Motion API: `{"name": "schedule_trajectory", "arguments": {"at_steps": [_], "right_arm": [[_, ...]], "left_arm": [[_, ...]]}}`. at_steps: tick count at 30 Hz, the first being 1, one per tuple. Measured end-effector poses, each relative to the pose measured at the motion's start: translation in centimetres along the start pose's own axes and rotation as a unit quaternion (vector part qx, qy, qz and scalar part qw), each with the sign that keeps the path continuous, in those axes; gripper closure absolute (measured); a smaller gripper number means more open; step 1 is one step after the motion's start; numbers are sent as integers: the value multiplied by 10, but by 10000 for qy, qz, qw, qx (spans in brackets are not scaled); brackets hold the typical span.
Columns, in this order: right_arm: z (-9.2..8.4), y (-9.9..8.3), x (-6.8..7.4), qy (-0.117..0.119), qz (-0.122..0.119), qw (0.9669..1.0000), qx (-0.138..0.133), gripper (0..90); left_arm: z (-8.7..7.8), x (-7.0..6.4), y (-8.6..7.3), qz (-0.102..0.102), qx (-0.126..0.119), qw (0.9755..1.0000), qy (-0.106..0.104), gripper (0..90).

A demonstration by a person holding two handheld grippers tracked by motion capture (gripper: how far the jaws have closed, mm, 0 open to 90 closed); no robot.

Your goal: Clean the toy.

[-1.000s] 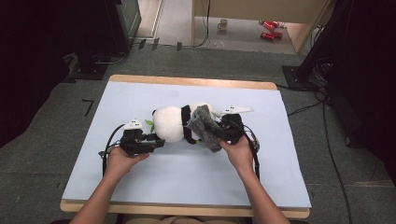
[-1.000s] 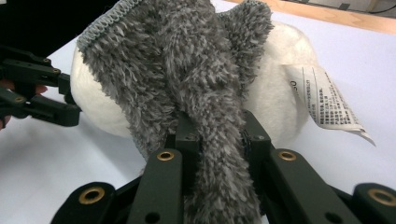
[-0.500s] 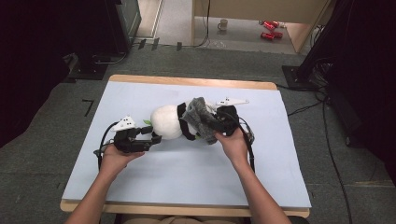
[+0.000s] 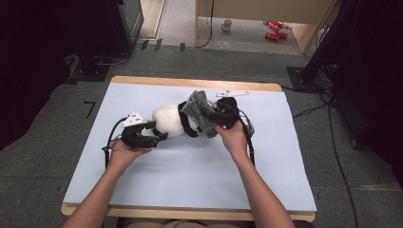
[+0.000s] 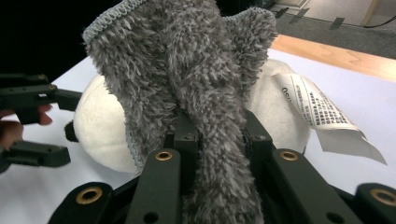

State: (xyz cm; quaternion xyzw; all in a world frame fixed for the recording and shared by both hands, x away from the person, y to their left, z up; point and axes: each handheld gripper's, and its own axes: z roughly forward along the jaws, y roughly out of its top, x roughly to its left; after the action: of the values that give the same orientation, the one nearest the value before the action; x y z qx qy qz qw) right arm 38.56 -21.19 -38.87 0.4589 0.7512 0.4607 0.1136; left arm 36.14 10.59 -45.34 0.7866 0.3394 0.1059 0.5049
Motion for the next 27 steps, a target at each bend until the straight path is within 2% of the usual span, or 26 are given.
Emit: {"name": "schedule_trajectory", "arguments": {"at_steps": [2, 6, 8, 11, 13, 15, 17, 19, 21, 23, 24, 25, 27], "right_arm": [[2, 3, -1, 9, 65, 10000, -14, 733], [6, 12, 1, -92, 20, 10000, 13, 734], [7, 16, 2, -115, 22, 9999, 27, 734], [8, 20, 3, -139, 12, 9999, 36, 733], [8, 21, 2, -138, 61, 9999, 34, 733], [5, 21, 4, -146, 52, 9999, 3, 735], [-1, 22, 8, -79, 102, 9999, -53, 740], [-9, 21, 14, 74, 97, 9998, -159, 743], [-16, 21, 22, 148, 42, 9997, -213, 744], [-22, 21, 30, 282, 23, 9993, -244, 744], [-25, 22, 34, 319, -26, 9991, -265, 743], [-27, 22, 38, 366, -44, 9989, -277, 743], [-31, 22, 46, 464, -88, 9985, -277, 743]], "left_arm": [[3, 1, 1, -32, -15, 10000, 77, 246], [10, 3, 1, -32, -74, 9993, 372, 275], [13, 4, 1, -18, -111, 9988, 484, 325], [15, 6, 0, -48, -159, 9985, 515, 372], [15, 7, 0, -53, -166, 9986, 494, 434], [14, 6, 2, -80, -151, 9981, 595, 502], [11, 5, 3, -277, -87, 9980, 564, 574], [10, 5, 5, -489, -7, 9978, 448, 636], [8, 3, 8, -661, 97, 9973, 303, 674], [5, 0, 11, -904, 216, 9956, 131, 692], [5, 0, 11, -904, 216, 9956, 131, 698], [0, -5, 15, -1192, 272, 9925, -62, 702], [-5, -11, 20, -1368, 336, 9897, -264, 705]]}}
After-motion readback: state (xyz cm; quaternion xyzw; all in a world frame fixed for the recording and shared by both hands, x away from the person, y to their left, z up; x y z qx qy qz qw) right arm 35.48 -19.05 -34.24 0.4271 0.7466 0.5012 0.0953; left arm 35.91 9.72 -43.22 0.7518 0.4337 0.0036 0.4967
